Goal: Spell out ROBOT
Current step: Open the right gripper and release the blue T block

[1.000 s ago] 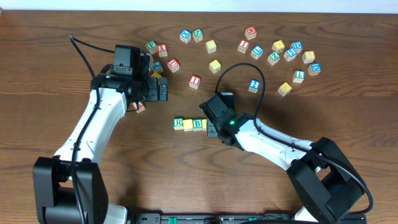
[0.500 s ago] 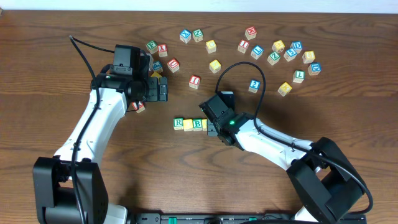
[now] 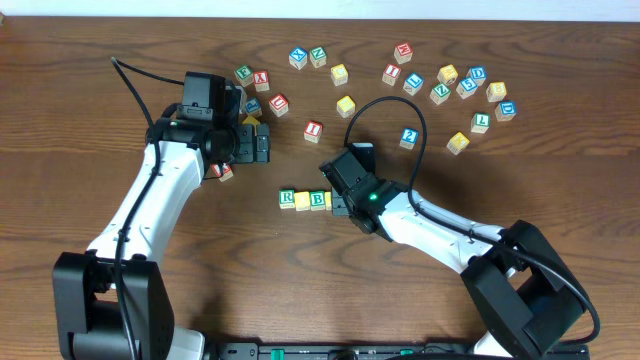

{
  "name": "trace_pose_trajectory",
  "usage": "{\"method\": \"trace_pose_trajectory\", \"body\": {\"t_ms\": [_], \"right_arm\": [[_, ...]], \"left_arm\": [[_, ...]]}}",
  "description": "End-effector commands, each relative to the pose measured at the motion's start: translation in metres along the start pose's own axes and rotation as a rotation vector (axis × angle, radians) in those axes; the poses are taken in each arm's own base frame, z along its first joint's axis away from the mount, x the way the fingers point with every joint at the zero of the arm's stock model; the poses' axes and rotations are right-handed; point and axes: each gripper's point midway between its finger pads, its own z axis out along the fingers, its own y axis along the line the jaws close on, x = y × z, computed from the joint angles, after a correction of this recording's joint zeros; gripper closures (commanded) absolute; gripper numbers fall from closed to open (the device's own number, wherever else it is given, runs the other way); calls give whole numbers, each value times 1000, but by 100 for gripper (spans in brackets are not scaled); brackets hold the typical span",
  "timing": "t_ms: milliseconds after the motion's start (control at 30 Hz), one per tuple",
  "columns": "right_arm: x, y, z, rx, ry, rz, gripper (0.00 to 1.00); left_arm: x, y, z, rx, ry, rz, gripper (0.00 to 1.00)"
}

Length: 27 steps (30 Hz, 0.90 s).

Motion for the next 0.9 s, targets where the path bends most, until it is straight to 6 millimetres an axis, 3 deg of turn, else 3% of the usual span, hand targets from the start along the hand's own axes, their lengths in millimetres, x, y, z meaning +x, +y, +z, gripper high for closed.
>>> {"method": "trace_pose_trajectory", "body": {"t_ms": [0, 500, 700, 867], "right_arm": [[-10, -8, 0, 27, -32, -7, 61], [-49, -34, 2, 73, -122, -15, 60], [-35, -52, 3, 124, -50, 3, 67], [-13, -63, 1, 173, 33, 42, 80]], "left_arm": [[4, -1, 1, 11, 12, 15, 2], [4, -1, 1, 10, 12, 15, 2], [4, -1, 1, 10, 12, 15, 2], [4, -1, 1, 10, 12, 15, 2]]}}
